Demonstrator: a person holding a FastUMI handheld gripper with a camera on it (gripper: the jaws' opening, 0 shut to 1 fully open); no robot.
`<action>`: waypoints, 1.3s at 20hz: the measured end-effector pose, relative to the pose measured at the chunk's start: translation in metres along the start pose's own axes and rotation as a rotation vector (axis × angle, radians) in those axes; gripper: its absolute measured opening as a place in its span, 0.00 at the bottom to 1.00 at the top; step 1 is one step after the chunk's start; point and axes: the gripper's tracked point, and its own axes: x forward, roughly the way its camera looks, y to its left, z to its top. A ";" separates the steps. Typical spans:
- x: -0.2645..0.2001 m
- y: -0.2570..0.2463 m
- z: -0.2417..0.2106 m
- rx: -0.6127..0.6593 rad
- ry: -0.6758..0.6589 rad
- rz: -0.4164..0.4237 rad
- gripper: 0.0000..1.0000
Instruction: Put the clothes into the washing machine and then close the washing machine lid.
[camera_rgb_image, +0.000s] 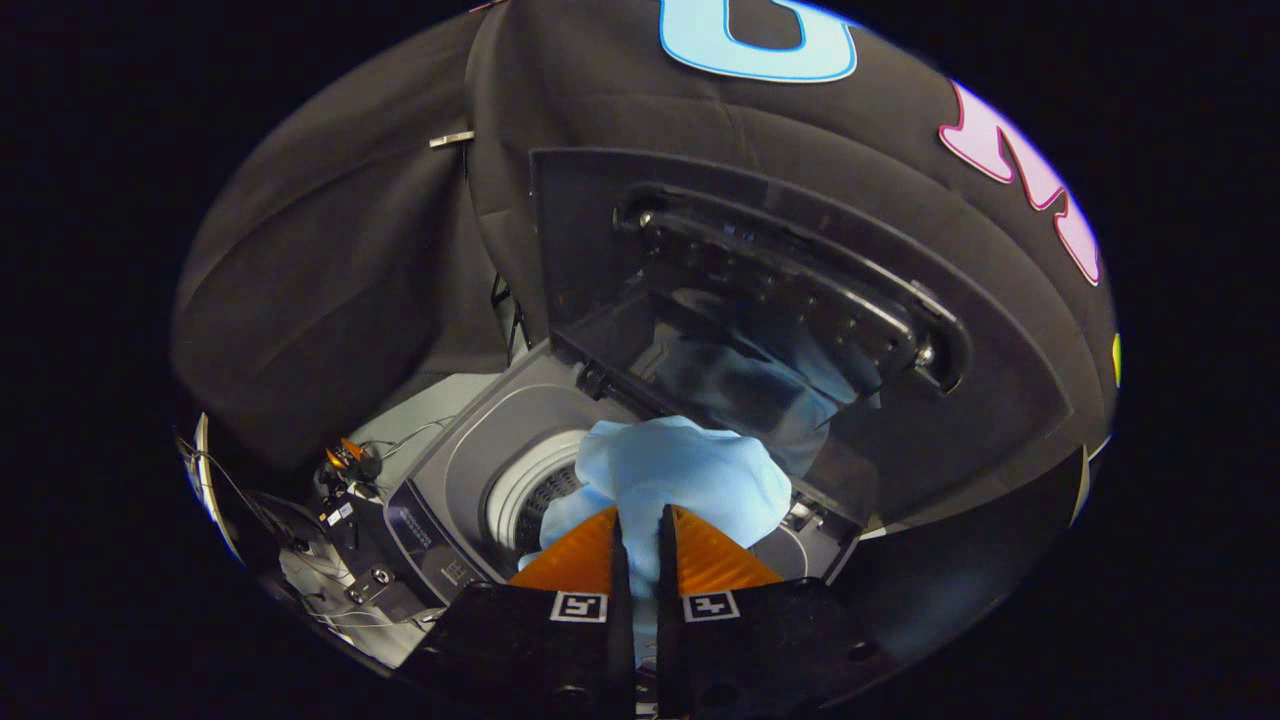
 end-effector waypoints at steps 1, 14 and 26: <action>0.003 -0.002 -0.001 -0.001 0.005 -0.007 0.13; -0.013 0.020 0.017 -0.047 -0.089 0.082 0.99; -0.068 0.021 0.100 -0.017 -0.474 0.149 0.99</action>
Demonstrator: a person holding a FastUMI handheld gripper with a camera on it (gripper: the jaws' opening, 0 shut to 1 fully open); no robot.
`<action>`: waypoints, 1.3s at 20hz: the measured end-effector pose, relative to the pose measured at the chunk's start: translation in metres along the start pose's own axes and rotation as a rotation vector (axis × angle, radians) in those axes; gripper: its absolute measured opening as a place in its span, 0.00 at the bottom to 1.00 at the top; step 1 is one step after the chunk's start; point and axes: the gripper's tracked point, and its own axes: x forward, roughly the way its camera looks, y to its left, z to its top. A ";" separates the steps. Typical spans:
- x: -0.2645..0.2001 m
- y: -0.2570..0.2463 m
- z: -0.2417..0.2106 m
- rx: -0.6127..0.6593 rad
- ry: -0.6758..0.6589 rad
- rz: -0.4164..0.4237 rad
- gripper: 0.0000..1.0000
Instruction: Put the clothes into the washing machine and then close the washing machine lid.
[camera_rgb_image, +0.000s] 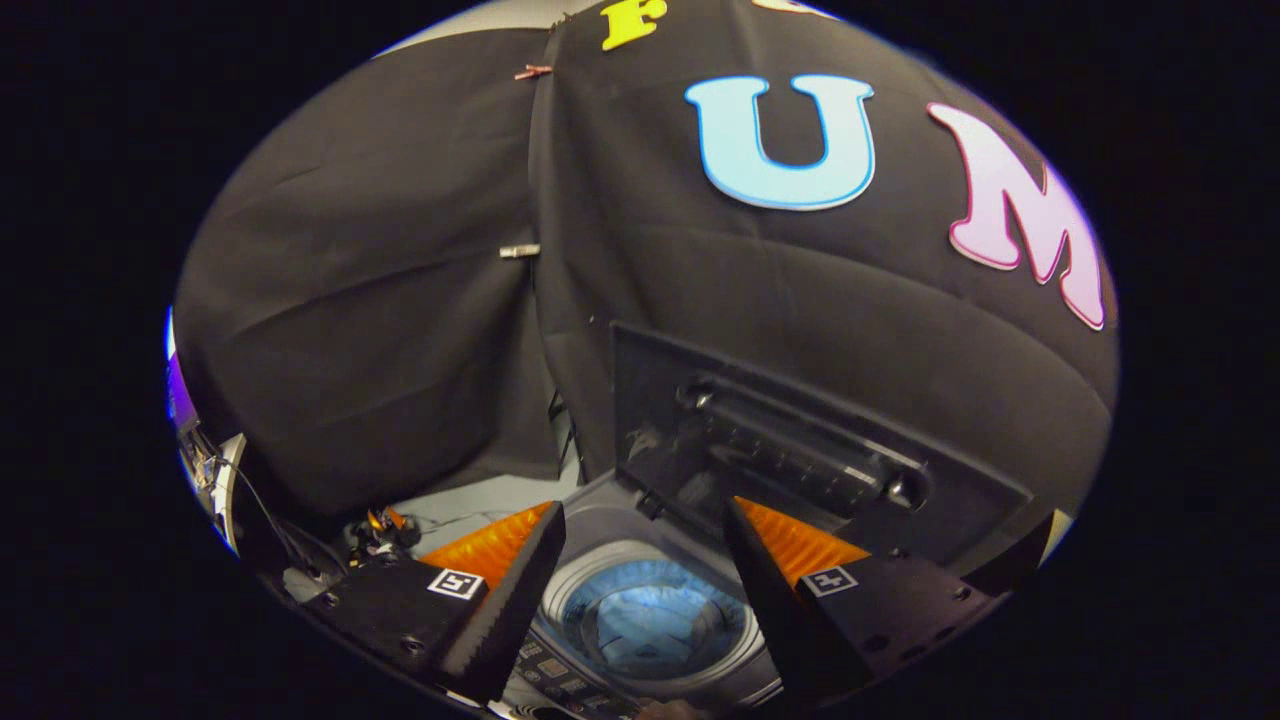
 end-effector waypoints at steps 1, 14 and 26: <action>-0.003 -0.003 0.011 0.004 -0.039 -0.015 0.99; -0.021 -0.119 0.070 0.223 -0.283 -0.337 0.99; -0.007 -0.179 0.037 0.344 -0.159 -0.487 0.99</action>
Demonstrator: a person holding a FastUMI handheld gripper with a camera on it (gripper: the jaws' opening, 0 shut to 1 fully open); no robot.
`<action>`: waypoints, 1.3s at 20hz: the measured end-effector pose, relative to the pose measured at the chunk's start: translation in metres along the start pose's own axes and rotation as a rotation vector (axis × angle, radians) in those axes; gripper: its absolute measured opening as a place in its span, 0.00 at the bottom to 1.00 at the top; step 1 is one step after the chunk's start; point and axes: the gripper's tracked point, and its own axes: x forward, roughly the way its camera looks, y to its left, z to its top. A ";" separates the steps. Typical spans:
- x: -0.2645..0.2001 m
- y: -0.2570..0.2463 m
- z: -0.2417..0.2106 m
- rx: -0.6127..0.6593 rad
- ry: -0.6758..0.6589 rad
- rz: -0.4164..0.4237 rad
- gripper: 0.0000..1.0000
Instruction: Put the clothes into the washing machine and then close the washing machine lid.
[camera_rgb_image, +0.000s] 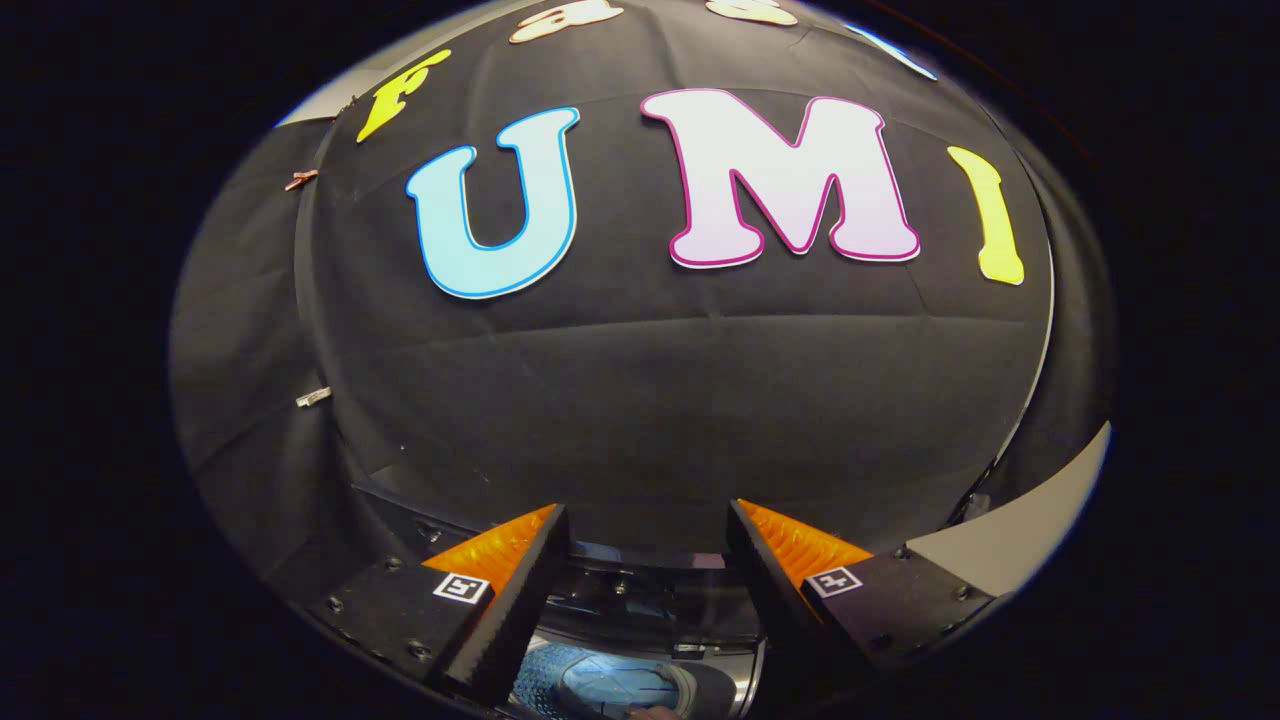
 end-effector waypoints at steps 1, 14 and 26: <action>0.000 0.001 0.001 0.000 -0.002 0.001 0.99; -0.022 0.004 -0.006 -0.005 0.050 0.002 0.99; -0.072 0.011 -0.024 -0.014 0.074 0.000 1.00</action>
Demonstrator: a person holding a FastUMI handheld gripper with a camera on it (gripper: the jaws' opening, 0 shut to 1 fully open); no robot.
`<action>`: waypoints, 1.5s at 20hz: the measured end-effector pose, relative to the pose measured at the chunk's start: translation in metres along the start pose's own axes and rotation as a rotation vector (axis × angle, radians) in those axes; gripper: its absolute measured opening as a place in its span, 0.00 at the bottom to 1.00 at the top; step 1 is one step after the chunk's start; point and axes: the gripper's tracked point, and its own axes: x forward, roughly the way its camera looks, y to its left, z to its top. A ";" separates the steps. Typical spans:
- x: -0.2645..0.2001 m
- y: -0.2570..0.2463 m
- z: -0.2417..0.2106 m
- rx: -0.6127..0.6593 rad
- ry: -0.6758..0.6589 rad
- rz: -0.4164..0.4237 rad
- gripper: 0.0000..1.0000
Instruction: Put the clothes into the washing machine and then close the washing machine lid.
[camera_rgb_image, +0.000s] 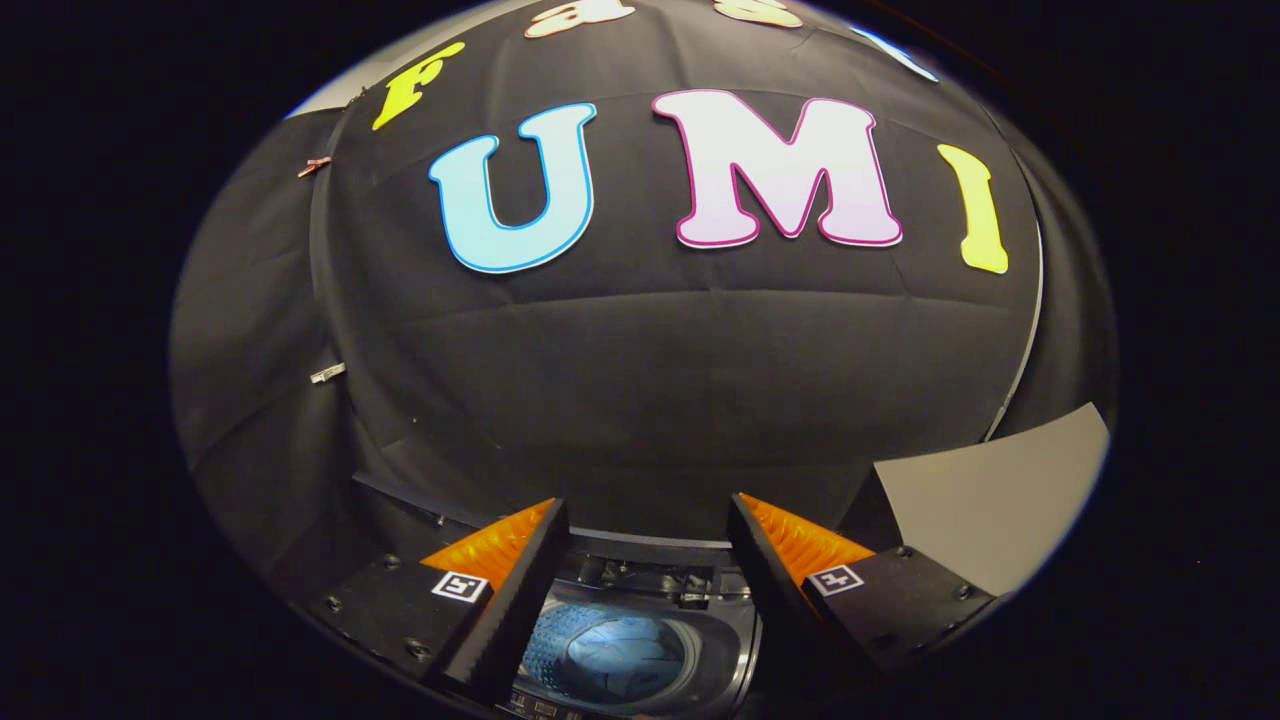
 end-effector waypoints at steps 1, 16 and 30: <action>-0.004 0.001 -0.003 0.000 0.006 0.002 1.00; -0.055 0.007 -0.055 -0.011 0.093 0.033 0.99; -0.063 0.002 -0.101 -0.010 0.181 0.032 0.97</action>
